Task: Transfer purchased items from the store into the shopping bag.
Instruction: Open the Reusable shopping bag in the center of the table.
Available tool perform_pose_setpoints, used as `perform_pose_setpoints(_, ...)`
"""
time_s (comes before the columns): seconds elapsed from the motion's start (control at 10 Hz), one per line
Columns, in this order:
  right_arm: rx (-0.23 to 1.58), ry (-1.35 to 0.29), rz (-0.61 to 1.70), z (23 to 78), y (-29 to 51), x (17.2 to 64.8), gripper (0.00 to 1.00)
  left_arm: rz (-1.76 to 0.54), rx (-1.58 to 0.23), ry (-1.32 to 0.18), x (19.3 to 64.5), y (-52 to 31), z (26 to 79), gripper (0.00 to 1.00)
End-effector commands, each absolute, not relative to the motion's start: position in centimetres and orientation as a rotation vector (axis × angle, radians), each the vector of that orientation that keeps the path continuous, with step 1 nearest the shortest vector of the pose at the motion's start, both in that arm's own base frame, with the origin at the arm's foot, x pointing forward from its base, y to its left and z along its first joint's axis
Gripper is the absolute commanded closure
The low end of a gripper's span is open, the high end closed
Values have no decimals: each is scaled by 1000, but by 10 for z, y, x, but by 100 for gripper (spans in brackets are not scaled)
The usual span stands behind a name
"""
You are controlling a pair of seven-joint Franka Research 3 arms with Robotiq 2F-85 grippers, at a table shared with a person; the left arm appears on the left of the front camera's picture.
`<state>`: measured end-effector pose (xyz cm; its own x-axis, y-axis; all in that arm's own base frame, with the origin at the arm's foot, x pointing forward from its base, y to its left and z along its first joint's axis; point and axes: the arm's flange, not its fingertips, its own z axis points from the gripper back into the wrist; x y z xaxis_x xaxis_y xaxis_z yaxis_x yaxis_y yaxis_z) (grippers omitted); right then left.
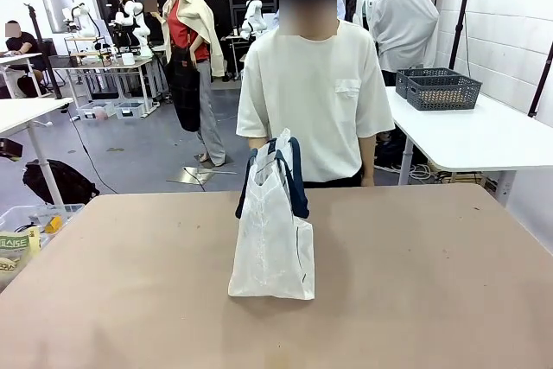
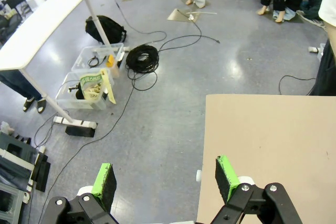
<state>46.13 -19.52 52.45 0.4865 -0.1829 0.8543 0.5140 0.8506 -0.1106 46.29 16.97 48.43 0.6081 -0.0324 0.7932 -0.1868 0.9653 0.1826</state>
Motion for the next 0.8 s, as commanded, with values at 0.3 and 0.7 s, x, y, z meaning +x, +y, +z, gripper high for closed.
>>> perform_pose_setpoints(0.3, -199, -992, -263, 550, -141, 459, 0, -188, 116, -1021, 486, 89, 511, 0)
perform_pose_setpoints(0.7, 199, -876, 42, 618, -65, 417, 0, -550, -135, -1032, 501, -37, 564, 0)
